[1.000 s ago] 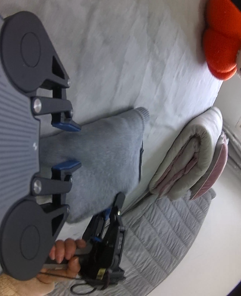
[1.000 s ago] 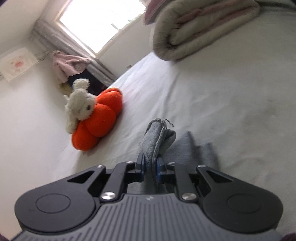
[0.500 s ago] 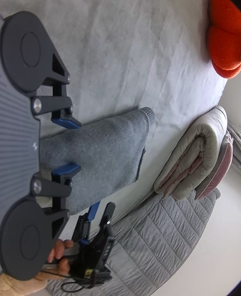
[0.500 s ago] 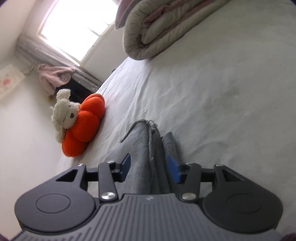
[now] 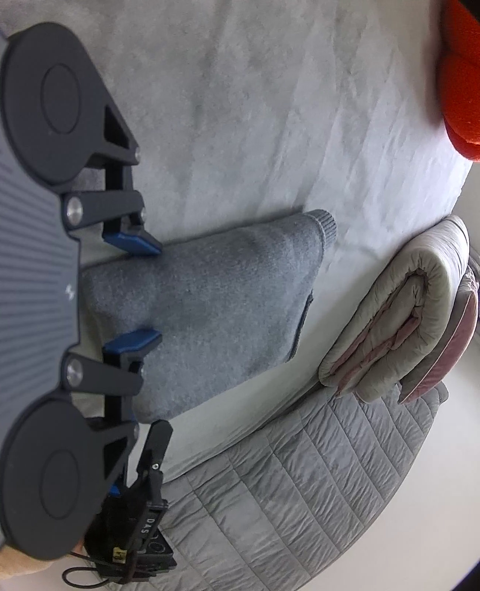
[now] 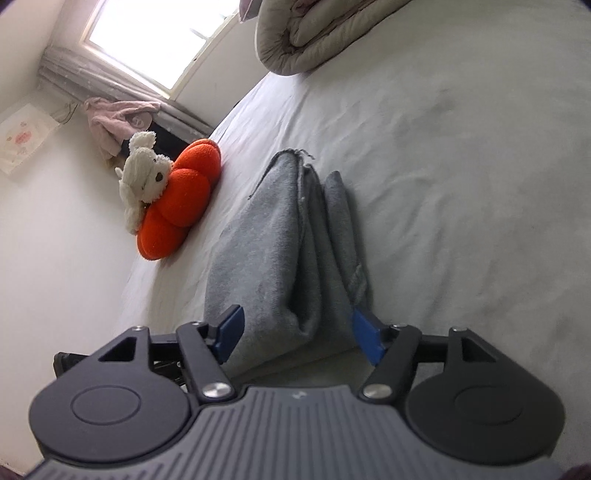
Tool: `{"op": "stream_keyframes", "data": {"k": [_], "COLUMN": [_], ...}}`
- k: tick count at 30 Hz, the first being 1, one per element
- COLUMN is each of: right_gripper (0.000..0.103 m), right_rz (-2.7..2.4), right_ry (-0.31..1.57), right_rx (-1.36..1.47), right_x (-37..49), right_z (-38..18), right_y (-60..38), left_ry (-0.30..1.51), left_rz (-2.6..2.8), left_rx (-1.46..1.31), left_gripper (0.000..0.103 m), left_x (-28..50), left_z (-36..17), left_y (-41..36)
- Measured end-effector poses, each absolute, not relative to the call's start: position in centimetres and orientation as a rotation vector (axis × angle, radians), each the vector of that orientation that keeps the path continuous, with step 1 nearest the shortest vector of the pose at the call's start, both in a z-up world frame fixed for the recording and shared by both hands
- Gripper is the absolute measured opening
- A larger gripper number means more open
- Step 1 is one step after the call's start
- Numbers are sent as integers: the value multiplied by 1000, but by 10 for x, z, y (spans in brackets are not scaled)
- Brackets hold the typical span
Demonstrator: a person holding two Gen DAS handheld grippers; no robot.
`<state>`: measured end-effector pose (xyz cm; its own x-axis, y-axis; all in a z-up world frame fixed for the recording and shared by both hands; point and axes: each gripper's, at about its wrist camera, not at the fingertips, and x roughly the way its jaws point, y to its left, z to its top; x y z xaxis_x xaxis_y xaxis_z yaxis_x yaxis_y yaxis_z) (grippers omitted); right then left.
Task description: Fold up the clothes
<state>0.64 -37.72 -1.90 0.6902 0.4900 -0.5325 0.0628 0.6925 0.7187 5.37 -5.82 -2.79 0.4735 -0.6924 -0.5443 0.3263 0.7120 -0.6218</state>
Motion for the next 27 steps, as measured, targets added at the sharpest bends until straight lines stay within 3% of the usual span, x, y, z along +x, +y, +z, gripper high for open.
{"op": "stream_keyframes", "data": {"k": [7, 27], "right_gripper": [69, 67], "right_rz": [241, 127], "right_ry": [775, 731], "right_rx": [826, 816], "right_x": [3, -1], "right_z": [-23, -34], "right_y": [-381, -359], "left_ry": [874, 904], "left_rz": [-651, -651], "left_rx": [-453, -509], "left_gripper": [58, 61], "left_x": [52, 56], "left_z": [-26, -26], "left_y": [-62, -59]}}
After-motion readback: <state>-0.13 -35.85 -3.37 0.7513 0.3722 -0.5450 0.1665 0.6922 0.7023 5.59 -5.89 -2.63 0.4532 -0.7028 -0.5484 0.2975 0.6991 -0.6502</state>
